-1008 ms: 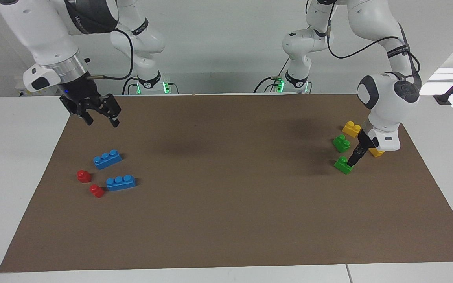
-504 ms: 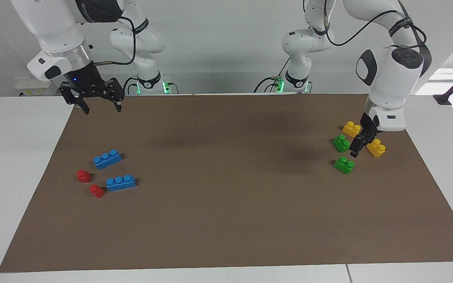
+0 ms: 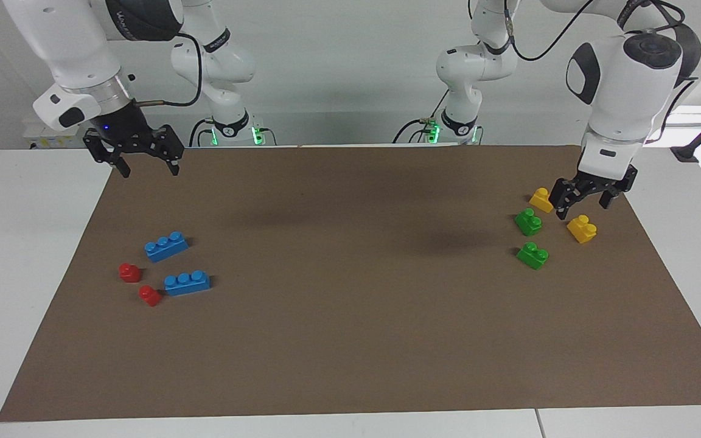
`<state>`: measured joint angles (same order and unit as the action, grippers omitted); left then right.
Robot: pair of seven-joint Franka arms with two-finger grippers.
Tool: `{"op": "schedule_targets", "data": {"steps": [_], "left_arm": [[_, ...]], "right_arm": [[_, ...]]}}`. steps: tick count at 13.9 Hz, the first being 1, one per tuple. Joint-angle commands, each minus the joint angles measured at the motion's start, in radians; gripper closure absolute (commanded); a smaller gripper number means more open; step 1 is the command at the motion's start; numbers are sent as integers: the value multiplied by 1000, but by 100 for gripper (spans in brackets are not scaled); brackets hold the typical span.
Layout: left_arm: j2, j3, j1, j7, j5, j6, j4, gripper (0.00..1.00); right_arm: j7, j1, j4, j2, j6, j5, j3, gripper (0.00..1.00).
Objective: Remove green block with left arm and hold with right
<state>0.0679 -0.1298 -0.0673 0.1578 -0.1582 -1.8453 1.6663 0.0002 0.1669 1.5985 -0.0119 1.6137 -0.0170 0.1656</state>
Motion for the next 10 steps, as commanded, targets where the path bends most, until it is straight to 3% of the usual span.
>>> {"op": "schedule_targets", "data": {"steps": [1, 10], "left_arm": [[-20, 4, -2, -29, 122, 86, -23, 0], [-122, 15, -3, -29, 189, 323, -23, 0]], "right_arm": [[-14, 17, 35, -29, 9, 34, 6, 0], [-14, 19, 37, -31, -1, 42, 6, 0]]}}
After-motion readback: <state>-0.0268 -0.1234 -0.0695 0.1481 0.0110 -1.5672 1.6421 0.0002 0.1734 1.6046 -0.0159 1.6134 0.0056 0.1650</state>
